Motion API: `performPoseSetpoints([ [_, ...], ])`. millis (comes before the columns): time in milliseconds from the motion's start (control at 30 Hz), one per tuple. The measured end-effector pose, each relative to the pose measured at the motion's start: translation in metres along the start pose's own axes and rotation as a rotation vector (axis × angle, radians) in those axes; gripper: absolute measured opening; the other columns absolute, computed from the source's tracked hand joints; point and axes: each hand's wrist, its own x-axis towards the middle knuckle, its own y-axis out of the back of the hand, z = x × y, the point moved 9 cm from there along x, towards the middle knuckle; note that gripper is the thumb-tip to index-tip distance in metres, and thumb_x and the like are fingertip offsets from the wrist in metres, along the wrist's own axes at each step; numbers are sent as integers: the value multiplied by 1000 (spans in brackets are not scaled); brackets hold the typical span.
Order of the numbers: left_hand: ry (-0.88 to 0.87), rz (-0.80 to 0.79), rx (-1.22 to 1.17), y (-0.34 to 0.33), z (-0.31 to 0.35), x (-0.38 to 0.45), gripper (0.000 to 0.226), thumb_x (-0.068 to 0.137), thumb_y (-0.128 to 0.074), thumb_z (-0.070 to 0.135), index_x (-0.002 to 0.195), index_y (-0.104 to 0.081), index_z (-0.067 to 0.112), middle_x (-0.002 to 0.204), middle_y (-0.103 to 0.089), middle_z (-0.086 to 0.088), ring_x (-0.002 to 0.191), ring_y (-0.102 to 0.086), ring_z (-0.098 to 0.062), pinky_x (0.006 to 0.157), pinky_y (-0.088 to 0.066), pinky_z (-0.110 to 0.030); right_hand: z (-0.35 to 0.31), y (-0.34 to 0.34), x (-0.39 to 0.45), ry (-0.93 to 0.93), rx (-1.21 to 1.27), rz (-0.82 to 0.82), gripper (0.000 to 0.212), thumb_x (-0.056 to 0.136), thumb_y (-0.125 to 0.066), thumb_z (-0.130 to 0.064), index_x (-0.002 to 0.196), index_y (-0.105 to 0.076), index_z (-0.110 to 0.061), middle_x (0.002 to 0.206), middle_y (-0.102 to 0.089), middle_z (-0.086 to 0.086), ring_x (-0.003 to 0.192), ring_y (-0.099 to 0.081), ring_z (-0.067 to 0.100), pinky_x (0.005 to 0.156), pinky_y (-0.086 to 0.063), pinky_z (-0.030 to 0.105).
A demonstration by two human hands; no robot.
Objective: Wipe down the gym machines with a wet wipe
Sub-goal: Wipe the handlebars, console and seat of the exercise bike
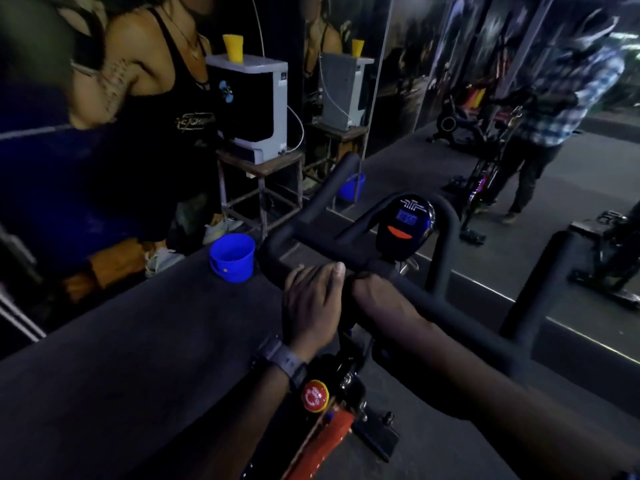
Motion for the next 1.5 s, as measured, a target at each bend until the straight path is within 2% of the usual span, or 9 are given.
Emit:
performPoseSetpoints([
  [100,110,-174,-432,-21,14,-28,48,109,-30,38,122,-69,14,118,-70,4,114,-58,2,107,-36,-17,-2,18,-17,118,152,51,8,79,-63,1,84,-69,4,84,-70,21,75,-69,29,66,-42,23],
  [167,380,-262,-803,-42,9,-46,65,102,-28,65,130,-67,21,125,-70,2,122,-62,-8,108,-46,-31,10,22,-20,82,43,72,12,82,-61,-3,89,-69,2,89,-69,21,81,-69,30,69,-45,29],
  [267,649,-44,-1046,-39,13,-57,76,101,-20,64,135,-59,8,123,-70,-4,112,-67,-12,89,-55,-21,26,17,-15,-182,54,98,20,91,-54,-9,104,-68,-2,101,-69,20,97,-67,36,75,-51,39],
  [600,694,35,-975,-24,34,-74,73,105,-14,58,91,-69,13,77,-75,2,68,-72,-2,57,-52,-13,26,14,-24,-160,183,100,22,86,-69,-25,104,-76,-15,99,-72,14,95,-68,32,77,-51,33],
  [833,671,6,-965,6,20,-92,75,105,-4,54,99,-67,15,103,-76,5,91,-66,10,83,-43,-4,22,24,-42,-229,638,212,6,79,-77,-15,83,-79,-18,72,-71,3,55,-54,-5,57,-42,14],
  [967,656,84,-977,69,8,-107,82,103,-4,59,137,-55,5,137,-61,-7,123,-56,-9,115,-36,-26,-49,48,-34,-125,896,289,12,77,-77,-17,71,-73,-26,68,-72,1,55,-58,-5,57,-45,12],
  [1167,618,321,-895,226,-35,-172,62,106,-15,56,106,-68,24,98,-75,6,88,-71,0,75,-54,-13,-232,54,-26,140,1291,154,13,86,-70,-1,98,-71,-6,87,-73,13,74,-66,15,69,-56,30],
  [1300,658,441,-721,323,-81,-260,17,102,-53,8,109,-68,9,96,-69,-11,85,-66,-16,77,-59,-29,-354,29,-55,232,1390,19,13,85,-72,-3,97,-69,-7,80,-71,3,67,-63,5,64,-53,19],
  [1500,835,479,-437,411,-146,-426,29,82,-72,-11,102,-70,9,83,-73,-7,69,-68,-7,68,-58,-22,-498,-68,-129,287,1351,-325,30,80,-78,-5,108,-68,-2,89,-71,9,73,-62,6,64,-50,16],
])
